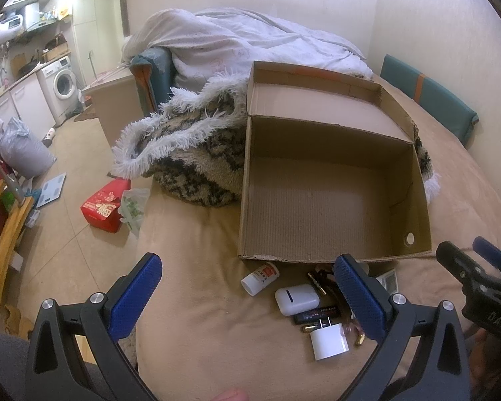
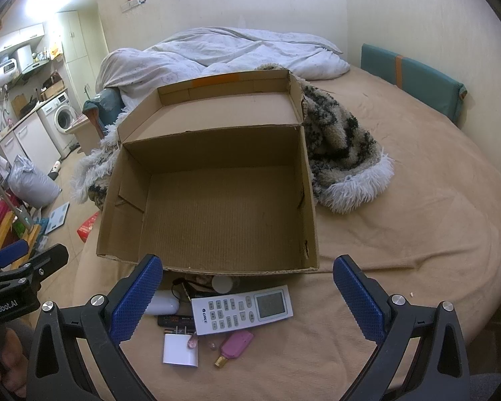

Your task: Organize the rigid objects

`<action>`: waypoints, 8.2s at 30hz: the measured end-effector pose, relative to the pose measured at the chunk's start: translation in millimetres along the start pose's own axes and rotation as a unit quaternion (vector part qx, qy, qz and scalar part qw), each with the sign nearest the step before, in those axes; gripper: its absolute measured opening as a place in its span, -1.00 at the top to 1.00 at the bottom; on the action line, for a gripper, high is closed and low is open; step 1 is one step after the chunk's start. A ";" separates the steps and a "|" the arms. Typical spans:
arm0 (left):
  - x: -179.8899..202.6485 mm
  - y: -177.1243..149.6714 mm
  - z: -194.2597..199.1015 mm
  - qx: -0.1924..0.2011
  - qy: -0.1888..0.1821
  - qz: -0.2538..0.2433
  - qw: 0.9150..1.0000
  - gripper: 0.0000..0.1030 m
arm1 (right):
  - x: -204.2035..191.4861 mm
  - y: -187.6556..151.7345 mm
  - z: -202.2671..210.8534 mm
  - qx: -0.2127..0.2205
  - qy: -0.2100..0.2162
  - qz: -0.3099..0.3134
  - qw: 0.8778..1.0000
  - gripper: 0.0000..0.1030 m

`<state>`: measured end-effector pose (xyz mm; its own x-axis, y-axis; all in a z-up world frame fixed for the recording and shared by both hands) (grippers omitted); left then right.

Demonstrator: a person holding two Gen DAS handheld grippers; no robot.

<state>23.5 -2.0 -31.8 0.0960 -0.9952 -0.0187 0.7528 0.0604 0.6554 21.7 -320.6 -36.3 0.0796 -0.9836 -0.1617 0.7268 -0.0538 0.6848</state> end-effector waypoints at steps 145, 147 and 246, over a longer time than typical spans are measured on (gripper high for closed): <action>34.0 -59.3 -235.4 -0.302 -0.028 -0.013 0.953 0.00 | 17.5 -95.3 -153.6 -0.376 0.096 -0.125 0.913 0.20; 41.6 -66.8 -223.0 -0.298 -0.023 -0.019 0.954 -0.01 | 9.2 -96.4 -158.5 -0.376 0.087 -0.107 0.916 0.10; 142.2 47.0 -82.2 -0.087 -0.018 -0.051 0.995 -0.47 | -4.2 81.1 -119.5 -0.059 0.102 -0.024 0.993 -0.65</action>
<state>126.1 -134.3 -65.7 -0.0076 -0.9988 -0.0489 0.8588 -0.0316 0.5113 161.9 -300.3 -65.0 0.1714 -0.9245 -0.3405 0.8074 -0.0663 0.5863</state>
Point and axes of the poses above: each gripper's, at about its wrist camera, not at the fingertips, and z roughly against the way its jaws point, x to its right, y to its top, the point moved 4 cm from there along -z, roughly the way its jaws point, and after that the axes turned 3 degrees about y, right-handed, at the moved point
